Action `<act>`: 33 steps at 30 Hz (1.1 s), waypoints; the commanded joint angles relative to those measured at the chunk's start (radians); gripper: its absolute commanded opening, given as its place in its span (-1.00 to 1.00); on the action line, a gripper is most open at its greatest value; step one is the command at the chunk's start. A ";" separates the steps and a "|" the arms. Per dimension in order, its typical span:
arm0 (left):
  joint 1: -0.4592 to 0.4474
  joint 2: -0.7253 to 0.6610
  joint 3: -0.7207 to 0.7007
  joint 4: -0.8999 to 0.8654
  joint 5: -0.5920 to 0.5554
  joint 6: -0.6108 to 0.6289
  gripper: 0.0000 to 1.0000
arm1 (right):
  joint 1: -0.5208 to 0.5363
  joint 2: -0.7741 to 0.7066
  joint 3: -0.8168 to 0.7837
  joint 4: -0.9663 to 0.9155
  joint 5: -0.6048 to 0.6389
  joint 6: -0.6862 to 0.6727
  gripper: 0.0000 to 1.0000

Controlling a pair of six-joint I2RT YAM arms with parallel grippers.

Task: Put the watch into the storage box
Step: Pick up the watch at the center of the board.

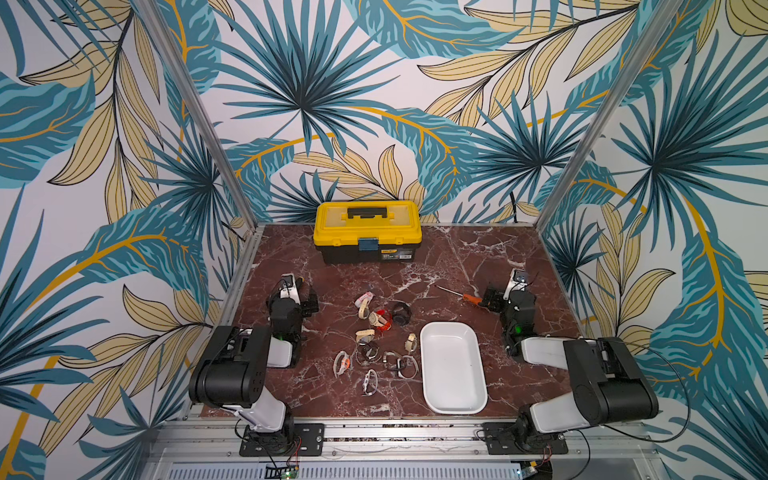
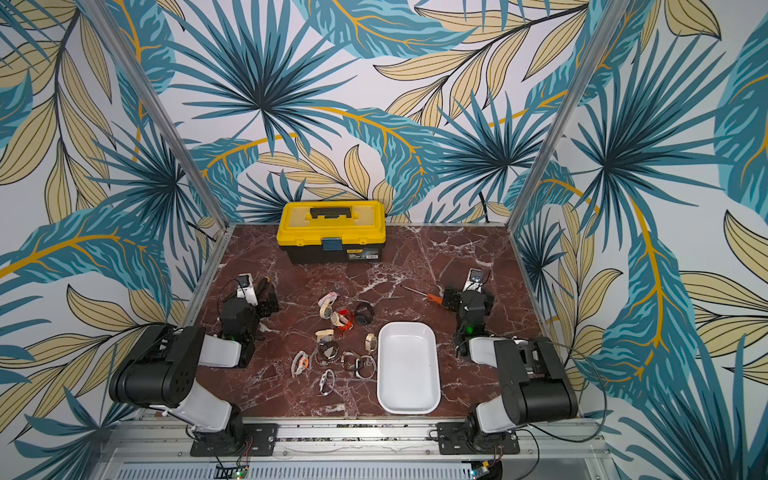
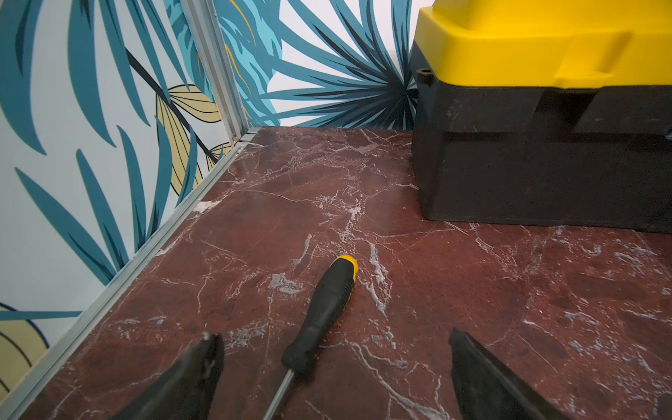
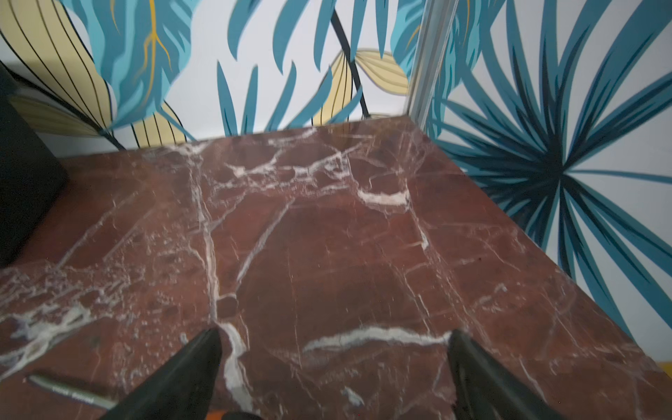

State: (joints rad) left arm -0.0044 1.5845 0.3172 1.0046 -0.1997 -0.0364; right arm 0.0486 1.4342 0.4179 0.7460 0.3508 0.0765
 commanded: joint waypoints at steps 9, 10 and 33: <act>-0.397 -0.573 0.583 -1.412 -0.475 -0.323 1.00 | 0.099 -0.442 0.394 -1.092 -0.096 0.309 0.99; -0.430 -0.582 0.655 -1.546 -0.397 -0.378 1.00 | 0.135 -0.456 0.412 -1.153 -0.112 0.339 0.99; -0.947 -0.033 0.797 -1.825 0.040 -0.785 0.69 | 0.456 -0.594 0.403 -1.525 -0.115 0.575 0.99</act>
State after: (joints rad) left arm -0.9604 1.5272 1.1366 -0.8730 -0.1928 -0.7948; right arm 0.4946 0.8337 0.8333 -0.7467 0.2447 0.6434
